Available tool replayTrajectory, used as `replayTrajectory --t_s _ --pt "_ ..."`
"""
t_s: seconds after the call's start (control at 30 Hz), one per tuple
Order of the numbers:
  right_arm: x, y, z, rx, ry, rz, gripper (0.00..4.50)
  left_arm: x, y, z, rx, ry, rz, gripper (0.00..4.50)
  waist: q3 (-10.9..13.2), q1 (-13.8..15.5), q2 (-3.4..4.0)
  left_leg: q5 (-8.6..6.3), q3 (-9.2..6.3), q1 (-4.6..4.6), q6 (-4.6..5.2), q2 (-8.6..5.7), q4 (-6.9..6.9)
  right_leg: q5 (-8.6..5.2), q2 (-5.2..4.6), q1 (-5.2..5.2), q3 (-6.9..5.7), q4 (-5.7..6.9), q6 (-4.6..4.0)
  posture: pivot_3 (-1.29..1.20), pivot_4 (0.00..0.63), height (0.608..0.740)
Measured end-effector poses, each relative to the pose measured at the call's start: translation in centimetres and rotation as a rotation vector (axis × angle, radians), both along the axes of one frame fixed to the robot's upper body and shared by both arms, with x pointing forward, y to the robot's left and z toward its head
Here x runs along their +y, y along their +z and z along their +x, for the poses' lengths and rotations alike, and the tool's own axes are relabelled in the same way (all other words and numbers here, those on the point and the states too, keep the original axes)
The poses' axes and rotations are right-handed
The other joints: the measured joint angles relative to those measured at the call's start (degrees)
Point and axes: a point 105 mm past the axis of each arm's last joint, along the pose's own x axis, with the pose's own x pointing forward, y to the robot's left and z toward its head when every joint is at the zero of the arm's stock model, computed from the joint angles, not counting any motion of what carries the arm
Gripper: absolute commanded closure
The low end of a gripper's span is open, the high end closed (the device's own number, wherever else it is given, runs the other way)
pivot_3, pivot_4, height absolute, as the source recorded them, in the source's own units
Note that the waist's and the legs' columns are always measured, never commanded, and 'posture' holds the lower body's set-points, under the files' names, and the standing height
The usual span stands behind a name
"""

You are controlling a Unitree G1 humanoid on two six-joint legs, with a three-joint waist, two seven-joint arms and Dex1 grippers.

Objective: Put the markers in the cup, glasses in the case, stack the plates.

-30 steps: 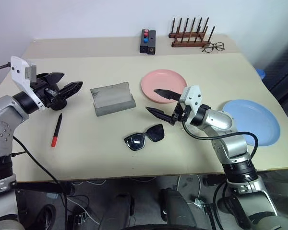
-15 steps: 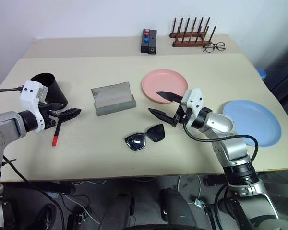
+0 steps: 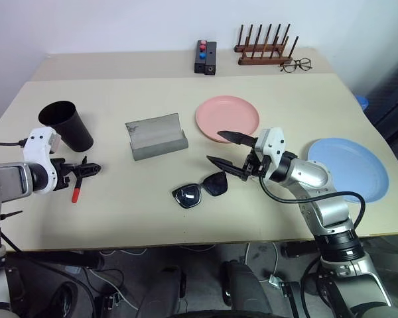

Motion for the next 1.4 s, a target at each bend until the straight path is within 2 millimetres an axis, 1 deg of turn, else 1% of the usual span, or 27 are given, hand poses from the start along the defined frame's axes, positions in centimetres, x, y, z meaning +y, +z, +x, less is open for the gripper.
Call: replayTrajectory --t_s 0.07,0.23,0.37,0.47,0.57,0.63,0.8,0.97,1.13,1.2,1.27,1.33,1.4 --pt "-0.1 0.0 -0.5 0.004 0.03 -0.017 1.33 0.2 -0.3 0.1 0.017 0.019 -0.008 0.04 -0.01 -0.03 -0.01 0.0 0.0 0.0 0.0 0.0 0.01 0.0 0.0 0.0 0.0 -0.01 0.0 0.0 0.15 0.74" --pt "-0.4 -0.1 -0.9 0.022 0.056 -0.037 1.33 0.1 0.4 0.7 0.012 0.042 -0.005 0.04 -0.01 -0.05 -0.02 0.05 0.0 0.01 -0.09 0.0 0.0 0.0 0.0 0.0 0.0 0.0 0.0 0.0 0.15 0.74" --pt "-0.2 0.0 -1.3 0.017 0.068 -0.032 1.33 -0.4 -0.8 0.7 0.057 0.054 -0.028 0.04 -0.01 -0.14 -0.02 0.06 0.0 0.0 -0.12 0.01 0.0 0.0 0.01 0.0 0.0 0.0 0.0 0.0 0.15 0.74" --pt "-0.1 0.1 -1.7 0.01 0.081 -0.03 1.33 -0.4 -0.8 1.1 0.054 0.067 -0.028 0.04 -0.01 -0.04 -0.02 0.07 0.0 0.01 -0.13 0.0 0.0 0.0 0.0 0.0 0.0 0.01 0.0 0.0 0.15 0.74" --pt "0.2 0.7 -2.4 0.004 0.13 -0.006 1.33 -0.4 -0.8 1.7 0.049 0.079 -0.027 0.04 -0.01 0.07 -0.02 0.07 0.0 0.02 -0.14 0.0 0.02 0.0 -0.01 0.03 0.0 0.0 0.0 0.0 0.15 0.74" --pt "0.3 1.1 -2.9 0.005 0.164 0.015 1.33 -0.4 -1.1 2.0 0.06 0.087 -0.034 0.04 -0.02 0.03 -0.03 0.07 0.0 0.01 -0.14 0.0 0.03 0.0 -0.01 0.03 0.0 -0.01 0.0 0.0 0.15 0.74" --pt "0.2 1.6 -3.0 0.015 0.177 0.051 1.33 -0.7 -1.6 2.4 0.076 0.084 -0.018 0.04 -0.02 0.0 -0.04 0.07 0.0 0.01 -0.14 0.0 0.02 0.0 -0.02 0.02 -0.01 0.0 0.0 0.0 0.15 0.74" --pt "0.2 1.3 -3.0 0.02 0.166 0.046 1.33 -0.8 -1.6 2.5 0.069 0.079 -0.018 0.04 -0.02 0.0 -0.03 0.08 0.0 0.01 -0.15 0.0 0.02 0.0 -0.02 0.02 0.0 0.01 0.0 0.0 0.15 0.74" --pt "0.4 1.1 -2.9 0.022 0.157 0.035 1.33 -0.7 -1.7 2.6 0.079 0.066 0.035 0.04 -0.03 0.01 -0.03 0.08 0.0 0.03 -0.15 0.0 0.02 0.0 -0.02 0.03 0.0 0.02 0.0 0.0 0.15 0.74" --pt "0.3 1.0 -2.9 0.018 0.152 0.029 1.33 -0.5 -1.8 2.5 0.09 0.066 0.058 0.55 -0.03 -0.07 -0.02 0.08 0.0 0.05 -0.14 0.0 0.02 0.0 -0.01 0.03 0.0 0.03 0.0 0.0 0.15 0.74" --pt "0.3 1.0 -2.8 0.013 0.147 0.024 1.33 -0.2 -1.9 2.5 0.094 0.078 0.071 1.2 -0.03 -0.16 -0.01 0.08 0.0 0.04 -0.15 0.02 0.01 0.0 0.01 0.01 0.0 0.04 0.0 0.0 0.15 0.74" --pt "0.3 1.0 -2.8 0.012 0.144 0.025 1.33 0.0 -2.0 2.4 0.097 0.089 0.083 2.26 -0.03 -0.08 -0.02 0.08 0.0 0.03 -0.15 0.01 0.01 0.0 -0.01 0.01 0.0 0.03 0.0 0.0 0.15 0.74" --pt "0.3 1.0 -2.8 0.012 0.141 0.026 1.33 0.1 -2.0 2.5 0.095 0.091 0.089 3.23 -0.03 -0.04 -0.02 0.08 0.0 0.02 -0.15 0.0 0.02 0.0 -0.02 0.02 0.0 0.02 0.0 0.0 0.15 0.74"
